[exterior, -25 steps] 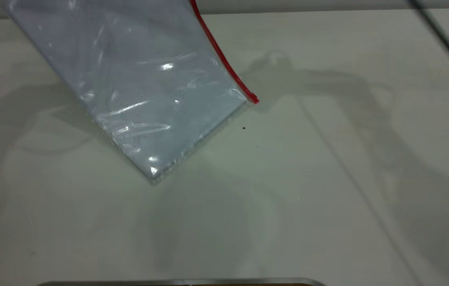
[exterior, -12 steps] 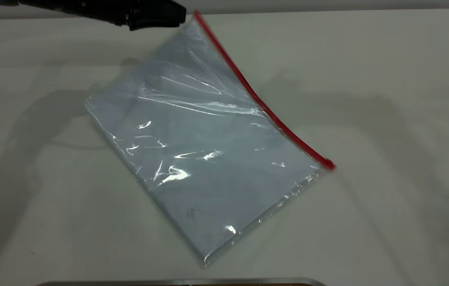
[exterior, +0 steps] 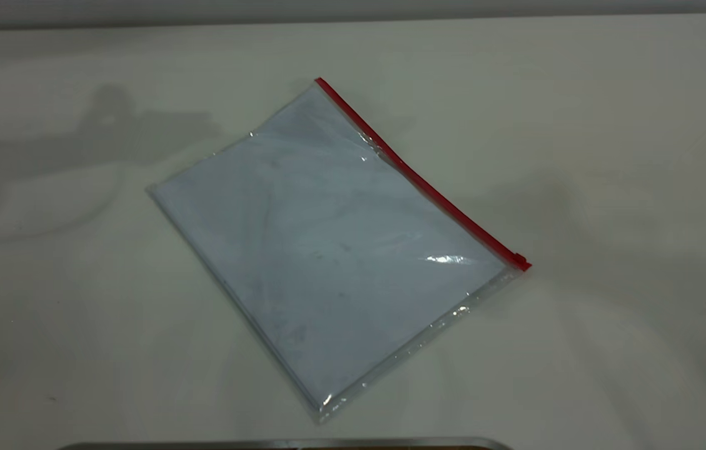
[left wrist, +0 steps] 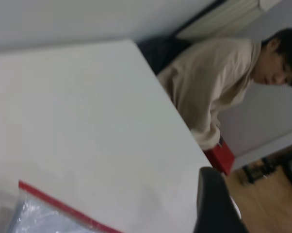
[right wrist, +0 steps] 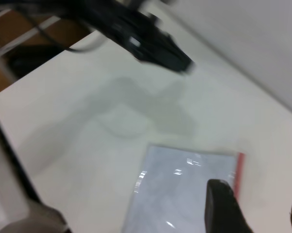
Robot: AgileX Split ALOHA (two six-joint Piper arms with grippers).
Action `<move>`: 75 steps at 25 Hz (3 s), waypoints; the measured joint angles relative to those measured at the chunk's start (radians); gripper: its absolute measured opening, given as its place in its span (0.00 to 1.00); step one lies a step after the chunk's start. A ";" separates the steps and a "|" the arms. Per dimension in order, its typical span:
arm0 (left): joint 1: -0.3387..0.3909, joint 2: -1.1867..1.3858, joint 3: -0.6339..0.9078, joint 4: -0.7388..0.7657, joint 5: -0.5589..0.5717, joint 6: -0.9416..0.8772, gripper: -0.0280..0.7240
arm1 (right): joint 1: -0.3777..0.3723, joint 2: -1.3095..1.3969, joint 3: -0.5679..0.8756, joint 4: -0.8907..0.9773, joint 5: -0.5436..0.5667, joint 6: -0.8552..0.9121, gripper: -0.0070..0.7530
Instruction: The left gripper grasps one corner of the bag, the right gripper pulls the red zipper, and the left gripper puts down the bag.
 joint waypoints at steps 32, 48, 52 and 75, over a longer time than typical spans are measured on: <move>0.033 -1.312 0.790 1.033 0.019 -0.740 0.62 | 0.000 -0.904 1.441 -0.604 -0.137 0.495 0.51; 0.033 -1.940 1.103 1.388 -0.025 -1.043 0.62 | 0.000 -0.907 1.441 -0.672 -0.138 0.537 0.51; 0.033 -2.050 1.103 1.388 -0.025 -1.047 0.62 | 0.000 -0.907 1.441 -0.672 -0.138 0.537 0.51; -0.087 -2.183 1.103 1.392 -0.012 -1.050 0.61 | -0.241 -1.558 1.441 -0.663 -0.108 0.537 0.51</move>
